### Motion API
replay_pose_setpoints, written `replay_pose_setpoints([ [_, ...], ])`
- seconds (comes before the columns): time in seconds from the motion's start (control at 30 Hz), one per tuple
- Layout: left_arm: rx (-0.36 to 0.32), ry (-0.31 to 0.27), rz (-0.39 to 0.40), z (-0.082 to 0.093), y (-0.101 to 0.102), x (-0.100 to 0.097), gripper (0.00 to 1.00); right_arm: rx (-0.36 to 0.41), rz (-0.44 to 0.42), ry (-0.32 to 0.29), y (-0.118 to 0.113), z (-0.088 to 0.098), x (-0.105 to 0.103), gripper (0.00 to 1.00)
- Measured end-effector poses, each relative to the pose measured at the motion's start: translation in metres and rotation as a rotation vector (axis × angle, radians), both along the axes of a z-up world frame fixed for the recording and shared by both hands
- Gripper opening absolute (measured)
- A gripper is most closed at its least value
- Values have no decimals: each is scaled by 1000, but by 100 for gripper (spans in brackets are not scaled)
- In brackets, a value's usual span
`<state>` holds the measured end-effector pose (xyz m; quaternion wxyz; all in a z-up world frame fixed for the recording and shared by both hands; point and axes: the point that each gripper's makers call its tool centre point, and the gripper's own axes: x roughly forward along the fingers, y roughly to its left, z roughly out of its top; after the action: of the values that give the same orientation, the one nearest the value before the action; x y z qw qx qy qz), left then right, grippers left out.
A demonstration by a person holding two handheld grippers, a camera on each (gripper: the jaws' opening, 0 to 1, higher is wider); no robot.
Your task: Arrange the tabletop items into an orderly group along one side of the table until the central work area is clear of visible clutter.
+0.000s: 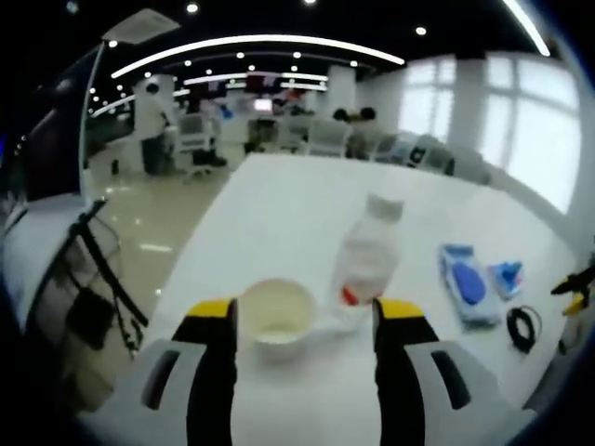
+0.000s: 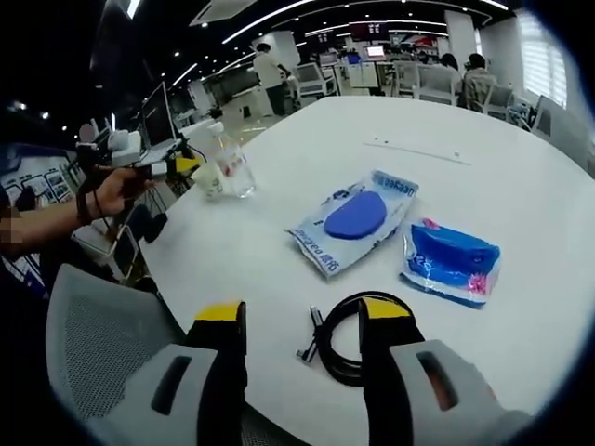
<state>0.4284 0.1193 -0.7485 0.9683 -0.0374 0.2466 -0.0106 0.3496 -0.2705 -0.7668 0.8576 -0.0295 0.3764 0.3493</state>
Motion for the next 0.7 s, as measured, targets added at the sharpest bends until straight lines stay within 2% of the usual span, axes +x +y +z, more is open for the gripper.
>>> replay_pose_setpoints([
  [0.1,34,19,-40,-3,-1,-1,53,-1,2,-2,-1,0,0,48],
  [0.33,68,52,-104,-11,-6,7,48,-5,-24,7,-11,-2,-6,48],
  [0.43,119,98,-143,-21,-6,10,40,-9,-37,12,-17,-3,-9,48],
  [0.7,119,155,-168,-39,-8,17,33,-12,-72,17,-30,-4,-14,48],
])
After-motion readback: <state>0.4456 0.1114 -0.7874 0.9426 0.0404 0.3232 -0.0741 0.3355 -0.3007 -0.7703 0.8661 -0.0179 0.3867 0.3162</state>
